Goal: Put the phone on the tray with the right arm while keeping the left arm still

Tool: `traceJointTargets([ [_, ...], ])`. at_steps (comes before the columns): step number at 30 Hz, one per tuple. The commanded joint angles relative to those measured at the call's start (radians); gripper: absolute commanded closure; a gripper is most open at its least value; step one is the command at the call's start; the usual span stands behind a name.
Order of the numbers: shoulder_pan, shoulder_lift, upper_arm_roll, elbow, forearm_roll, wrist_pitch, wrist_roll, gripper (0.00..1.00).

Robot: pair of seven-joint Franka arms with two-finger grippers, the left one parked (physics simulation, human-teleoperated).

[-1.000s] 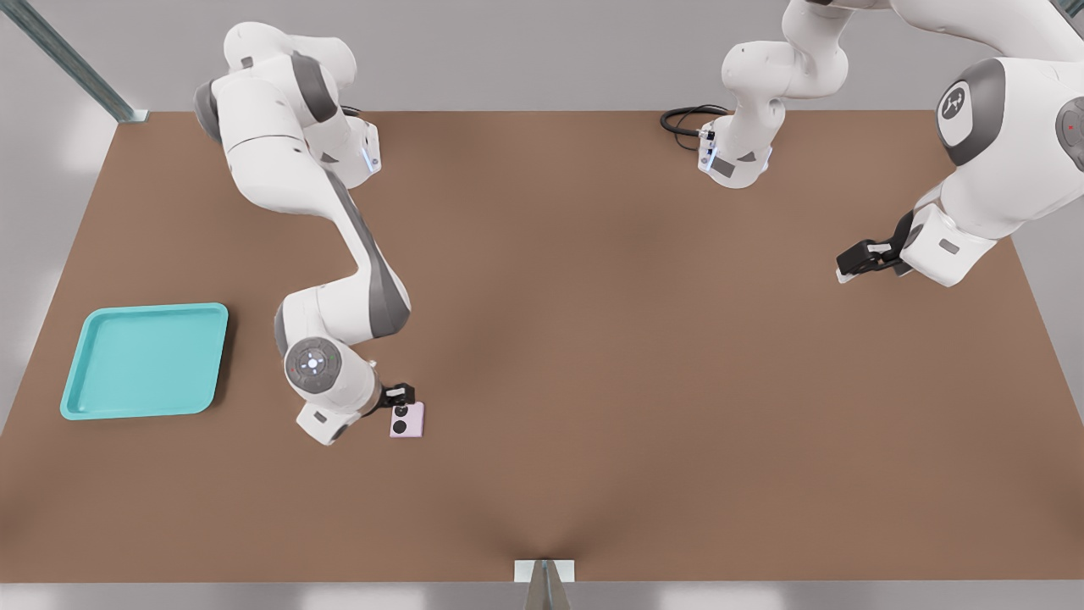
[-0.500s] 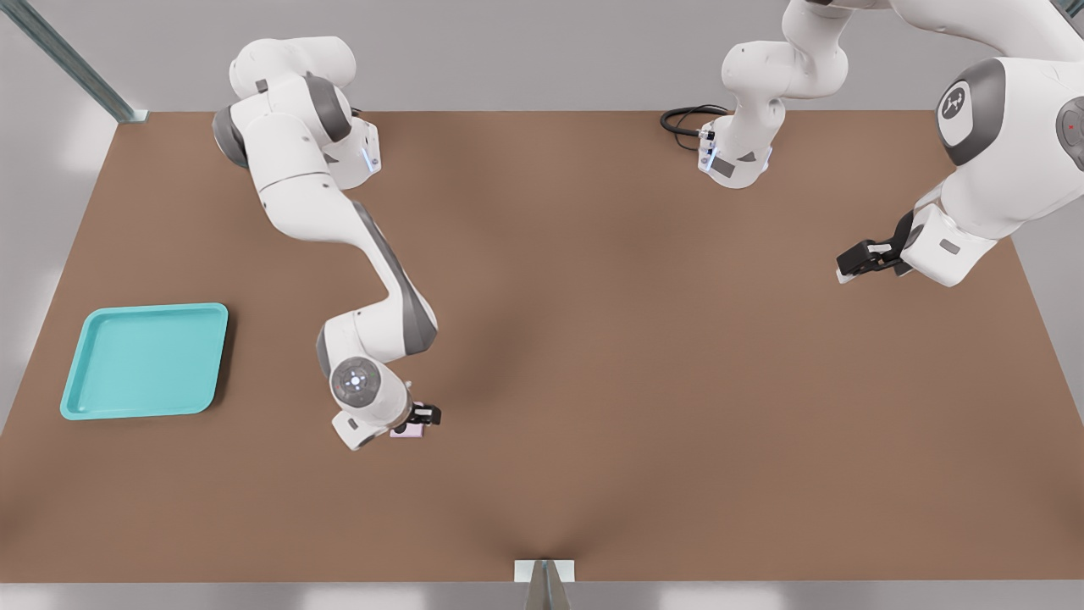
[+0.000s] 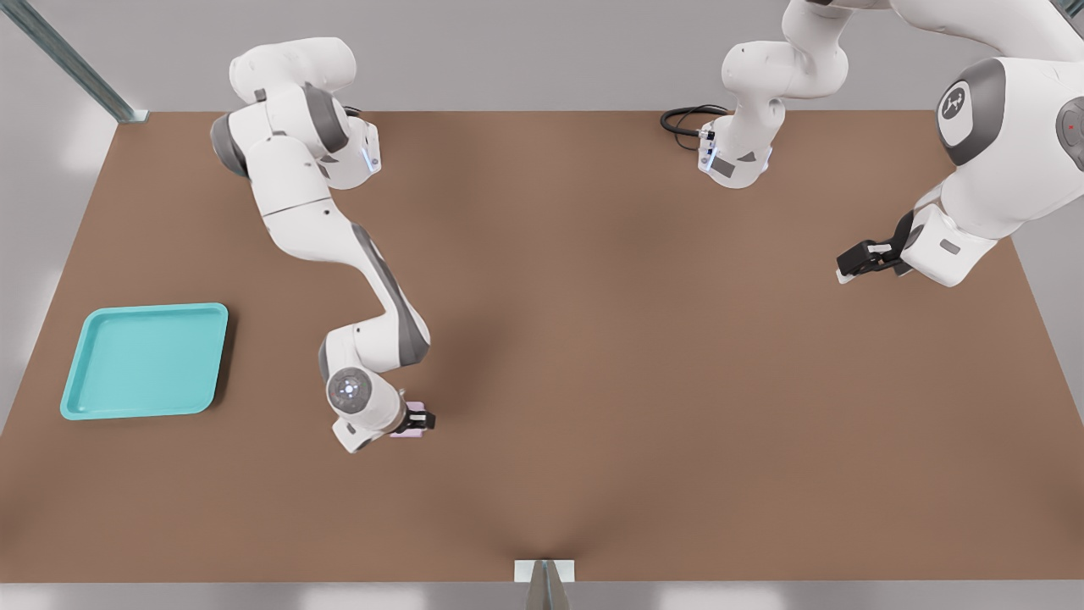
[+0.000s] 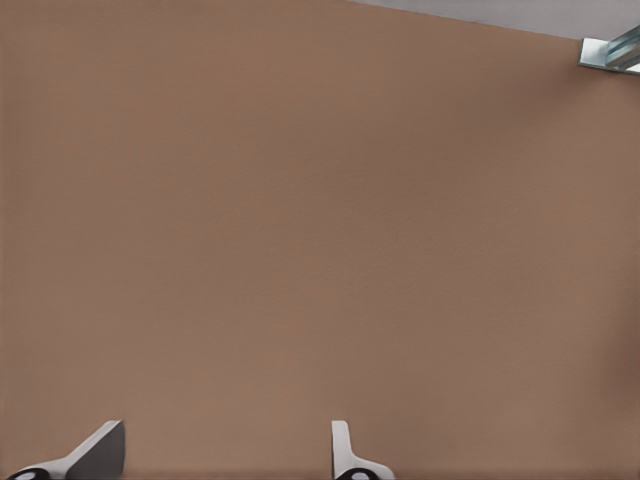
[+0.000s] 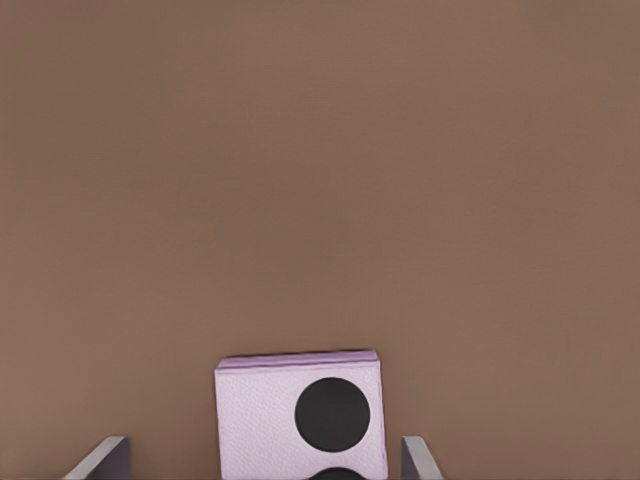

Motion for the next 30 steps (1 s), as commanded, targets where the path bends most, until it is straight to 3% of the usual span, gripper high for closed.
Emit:
traceJointTargets([
  [1, 0.001, 0.009, 0.0, 0.0, 0.004, 0.03, -0.181, 0.0],
  [19, -0.005, 0.01, 0.0, -0.088, 0.004, 0.114, -0.179, 0.0],
  [21, -0.003, 0.012, 0.0, -0.09, 0.004, 0.122, -0.179, 0.07],
  [24, -0.005, 0.013, 0.0, -0.09, 0.004, 0.122, -0.178, 0.08],
  [26, -0.006, 0.013, 0.0, -0.09, 0.004, 0.12, -0.178, 0.19],
  [30, -0.009, 0.007, 0.0, -0.09, 0.004, 0.111, -0.175, 0.23],
])
